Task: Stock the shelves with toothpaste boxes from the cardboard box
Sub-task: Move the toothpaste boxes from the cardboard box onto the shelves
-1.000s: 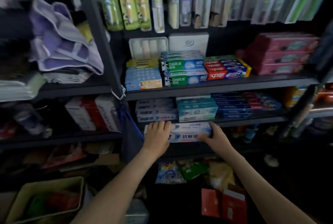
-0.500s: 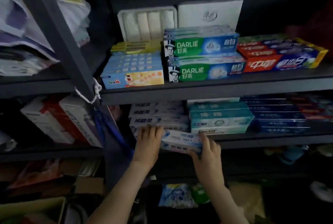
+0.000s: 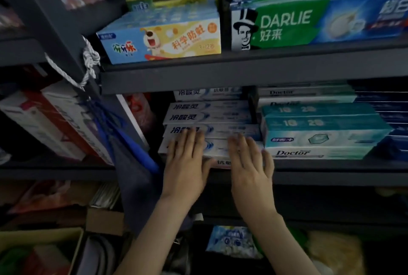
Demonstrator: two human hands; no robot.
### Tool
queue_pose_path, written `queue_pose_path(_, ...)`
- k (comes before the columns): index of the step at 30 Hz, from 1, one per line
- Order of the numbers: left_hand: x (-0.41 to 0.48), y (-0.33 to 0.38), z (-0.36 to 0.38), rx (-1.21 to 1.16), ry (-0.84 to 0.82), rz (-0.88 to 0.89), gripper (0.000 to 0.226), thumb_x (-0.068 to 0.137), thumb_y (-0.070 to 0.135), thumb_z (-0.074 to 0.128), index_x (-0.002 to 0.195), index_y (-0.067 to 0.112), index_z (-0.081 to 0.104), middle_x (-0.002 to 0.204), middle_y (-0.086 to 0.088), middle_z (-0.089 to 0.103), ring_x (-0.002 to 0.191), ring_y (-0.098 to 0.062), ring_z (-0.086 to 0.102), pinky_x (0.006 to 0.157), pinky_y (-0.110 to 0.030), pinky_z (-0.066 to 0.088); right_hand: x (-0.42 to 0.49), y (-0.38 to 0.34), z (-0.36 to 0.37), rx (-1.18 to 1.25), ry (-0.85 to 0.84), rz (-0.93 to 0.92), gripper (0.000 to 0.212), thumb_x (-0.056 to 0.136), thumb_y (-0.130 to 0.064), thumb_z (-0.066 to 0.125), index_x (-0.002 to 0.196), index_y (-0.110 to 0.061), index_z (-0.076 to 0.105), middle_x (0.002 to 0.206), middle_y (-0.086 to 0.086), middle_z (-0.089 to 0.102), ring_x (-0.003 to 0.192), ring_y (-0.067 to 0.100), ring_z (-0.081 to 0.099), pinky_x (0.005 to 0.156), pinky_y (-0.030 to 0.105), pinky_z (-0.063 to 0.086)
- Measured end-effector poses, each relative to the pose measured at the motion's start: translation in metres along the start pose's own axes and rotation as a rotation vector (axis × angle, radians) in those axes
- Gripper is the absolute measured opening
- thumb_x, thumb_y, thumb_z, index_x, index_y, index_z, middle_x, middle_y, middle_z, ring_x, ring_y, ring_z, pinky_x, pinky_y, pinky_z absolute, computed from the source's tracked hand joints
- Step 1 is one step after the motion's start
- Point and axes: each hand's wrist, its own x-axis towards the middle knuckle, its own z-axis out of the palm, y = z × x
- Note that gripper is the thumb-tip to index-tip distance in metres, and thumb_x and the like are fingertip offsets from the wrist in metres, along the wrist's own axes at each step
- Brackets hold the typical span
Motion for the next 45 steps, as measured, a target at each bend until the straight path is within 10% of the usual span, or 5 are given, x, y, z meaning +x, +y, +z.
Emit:
queue_pose_path(19, -0.052, 0.101, -0.023, -0.301, 0.185, 0.103, 0.045, 0.094, 0.021, 0.043, 0.136, 0.004, 0.040, 0.138, -0.017, 0.049, 0.130, -0.027, 0.042, 0.111, -0.042, 0.032, -0.071, 0.041, -0.059, 0.269, 0.010, 0.065, 0.048, 0.087, -0.017, 0.048, 0.133, -0.003, 0.051, 0.134, 0.013, 0.054, 0.128, 0.025, 0.042, 0.104, 0.037, 0.031)
queue_pose_path(29, -0.331, 0.374, 0.041, -0.539, -0.831, 0.637, 0.065, 0.081, 0.034, 0.058, 0.138, 0.008, 0.042, 0.135, -0.012, 0.054, 0.124, -0.025, 0.053, 0.100, -0.047, 0.046, -0.489, 0.161, -0.175, 0.036, -0.588, 1.088, 0.070, 0.076, -0.016, 0.073, 0.138, -0.012, 0.040, 0.132, 0.008, 0.052, 0.121, 0.029, 0.048, 0.098, 0.044, 0.042)
queue_pose_path(35, -0.431, 0.464, 0.065, 0.030, -1.063, 1.245, 0.106, 0.087, 0.050, 0.059, 0.149, 0.017, -0.020, 0.158, -0.017, -0.015, 0.146, -0.032, -0.013, 0.112, -0.053, -0.014, -0.689, 0.164, -0.217, 0.083, -0.882, 1.570, 0.100, 0.080, -0.045, 0.069, 0.150, -0.025, 0.001, 0.152, 0.002, 0.019, 0.139, 0.021, 0.019, 0.112, 0.041, 0.022)
queue_pose_path(40, -0.497, 0.501, 0.095, 0.306, -1.229, 1.594, 0.125, 0.072, 0.063, 0.069, 0.149, 0.018, -0.019, 0.159, -0.013, -0.010, 0.147, -0.031, -0.004, 0.117, -0.046, -0.001, -0.764, 0.144, -0.204, 0.296, -1.013, 1.671, 0.093, 0.088, -0.041, 0.060, 0.150, -0.025, -0.008, 0.157, 0.003, 0.010, 0.144, 0.022, 0.012, 0.116, 0.041, 0.012)
queue_pose_path(45, -0.551, 0.539, 0.131, 0.406, -1.445, 1.409, 0.122, 0.071, 0.067, 0.068, 0.152, 0.023, -0.013, 0.152, -0.011, 0.025, 0.133, -0.030, 0.036, 0.105, -0.042, 0.035, -0.817, 0.133, -0.180, 0.440, -0.957, 1.828, 0.089, 0.088, -0.035, 0.058, 0.150, -0.029, -0.006, 0.156, 0.004, 0.012, 0.143, 0.023, 0.013, 0.116, 0.042, 0.010)
